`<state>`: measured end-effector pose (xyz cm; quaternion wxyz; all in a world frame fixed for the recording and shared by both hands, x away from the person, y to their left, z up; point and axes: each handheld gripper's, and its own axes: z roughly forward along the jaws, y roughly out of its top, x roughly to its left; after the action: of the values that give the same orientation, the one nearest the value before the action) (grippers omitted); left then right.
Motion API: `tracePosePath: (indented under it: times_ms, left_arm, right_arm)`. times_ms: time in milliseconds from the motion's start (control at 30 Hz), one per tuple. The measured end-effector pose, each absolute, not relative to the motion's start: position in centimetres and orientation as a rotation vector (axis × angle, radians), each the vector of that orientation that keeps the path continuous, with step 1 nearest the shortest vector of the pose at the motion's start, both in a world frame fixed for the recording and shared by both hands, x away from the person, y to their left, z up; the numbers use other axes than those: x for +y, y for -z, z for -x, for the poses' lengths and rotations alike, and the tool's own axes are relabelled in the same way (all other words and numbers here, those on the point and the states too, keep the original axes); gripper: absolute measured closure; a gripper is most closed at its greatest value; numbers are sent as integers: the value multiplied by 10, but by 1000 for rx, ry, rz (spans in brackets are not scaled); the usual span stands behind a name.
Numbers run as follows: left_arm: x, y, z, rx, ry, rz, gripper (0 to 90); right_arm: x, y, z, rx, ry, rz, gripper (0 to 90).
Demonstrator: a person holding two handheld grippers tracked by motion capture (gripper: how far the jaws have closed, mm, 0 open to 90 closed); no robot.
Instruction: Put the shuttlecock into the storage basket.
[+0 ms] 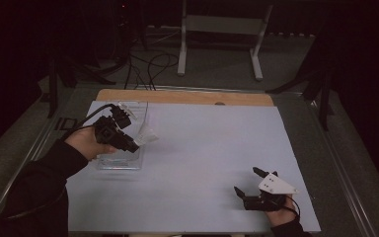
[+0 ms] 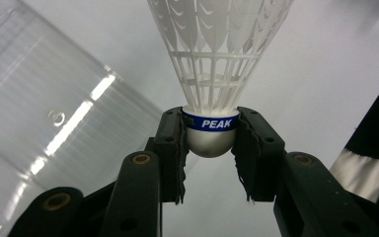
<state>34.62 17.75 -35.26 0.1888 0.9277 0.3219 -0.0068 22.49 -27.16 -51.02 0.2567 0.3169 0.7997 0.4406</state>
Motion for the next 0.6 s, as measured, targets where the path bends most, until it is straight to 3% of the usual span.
tracePosePath:
  times_ms: [600]
  left_arm:
    - [221, 355, -349, 1043, -3, -2558, 664]
  right_arm:
    - [-272, 510, -225, 2168, -1210, -861, 89]
